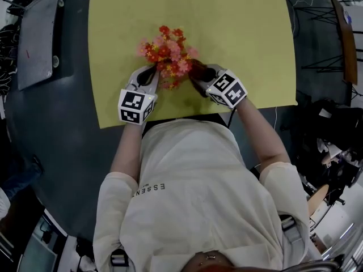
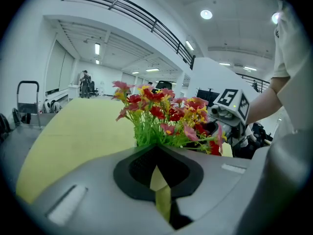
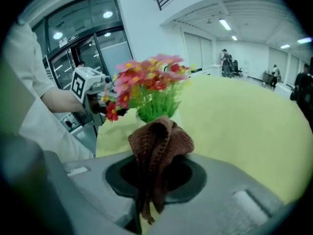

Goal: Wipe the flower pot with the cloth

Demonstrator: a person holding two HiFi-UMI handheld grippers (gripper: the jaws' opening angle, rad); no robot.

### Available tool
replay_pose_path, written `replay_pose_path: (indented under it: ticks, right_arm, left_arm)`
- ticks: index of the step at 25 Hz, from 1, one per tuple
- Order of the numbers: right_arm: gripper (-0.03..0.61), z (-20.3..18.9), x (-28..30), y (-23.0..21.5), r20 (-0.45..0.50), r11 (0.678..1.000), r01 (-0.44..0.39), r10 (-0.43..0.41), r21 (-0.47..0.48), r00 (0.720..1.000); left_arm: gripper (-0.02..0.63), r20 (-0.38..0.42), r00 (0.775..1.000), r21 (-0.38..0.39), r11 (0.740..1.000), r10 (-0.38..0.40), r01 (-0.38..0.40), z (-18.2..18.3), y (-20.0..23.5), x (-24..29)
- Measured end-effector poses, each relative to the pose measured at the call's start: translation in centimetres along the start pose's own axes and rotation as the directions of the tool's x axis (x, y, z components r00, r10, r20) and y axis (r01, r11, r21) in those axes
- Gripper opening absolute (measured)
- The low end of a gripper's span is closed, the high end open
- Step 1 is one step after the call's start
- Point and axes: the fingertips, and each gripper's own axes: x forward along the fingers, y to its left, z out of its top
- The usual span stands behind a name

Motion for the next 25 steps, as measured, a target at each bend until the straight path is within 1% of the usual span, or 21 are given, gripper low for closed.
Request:
replay_pose_path:
  ticks: [2,4,7,10,12,13,15,18,22,23,25]
  right_arm:
    - [0.061,1.3,-0.7,-2.3,0.027,1.0,-0.004,0.003,0.024,1.0]
    - [0.061,2.8,-1.2,-4.4,0.055,0.999,-0.042,0.041,0.023,0.998]
    - [0.061,5.0,-0.9,-6.9,0.083,0.99,-0.141,0.141,-0.006,0.987]
    - [0.061,7.4,0.9,-8.7,0.077,0.974,-0.221,0.225,-0.06,0.971]
    - [0.06,8.6,2.5,-9.3,0.053,0.953,-0.289,0.295,-0.095,0.954]
    - [0.06,9.3,3.3,-9.3,0.043,0.937,-0.334,0.34,-0.106,0.939]
    - [0.06,10.6,4.8,-9.0,0.031,0.893,-0.434,0.44,-0.116,0.897]
    - [0.06,12.4,7.0,-8.2,-0.012,0.811,-0.572,0.575,-0.123,0.818]
    - [0.06,14.0,10.1,-6.5,-0.128,0.709,-0.69,0.678,-0.144,0.724]
    - [0.06,14.2,10.8,-5.9,-0.158,0.681,-0.718,0.701,-0.142,0.696]
    - [0.058,14.4,11.9,-4.5,-0.214,0.621,-0.774,0.745,-0.123,0.632]
  left_arm:
    - [0.015,0.008,1.0,-0.028,0.999,0.016,-0.016,0.2,0.2,-0.1]
    - [0.015,0.003,0.999,-0.058,0.998,0.039,-0.039,0.1,0.2,0.0]
    - [0.015,-0.012,0.998,-0.091,0.994,0.065,-0.066,-0.2,-0.2,0.5]
    - [0.015,0.023,0.995,-0.146,0.985,0.093,-0.088,0.1,-0.3,0.7]
    - [0.015,0.046,0.992,-0.183,0.977,0.116,-0.105,0.1,-0.2,0.7]
    - [0.015,0.051,0.99,-0.194,0.974,0.128,-0.116,-0.1,-0.1,0.7]
    - [0.015,0.061,0.986,-0.209,0.968,0.152,-0.137,-0.4,0.1,0.6]
    - [0.015,0.081,0.979,-0.241,0.956,0.189,-0.165,-0.6,0.3,0.3]
    - [0.015,0.096,0.967,-0.266,0.942,0.236,-0.203,-0.5,0.8,0.2]
    - [0.015,0.1,0.965,-0.27,0.94,0.244,-0.21,-0.4,0.9,0.2]
    - [0.015,0.107,0.96,-0.28,0.934,0.259,-0.221,-0.4,1.2,0.1]
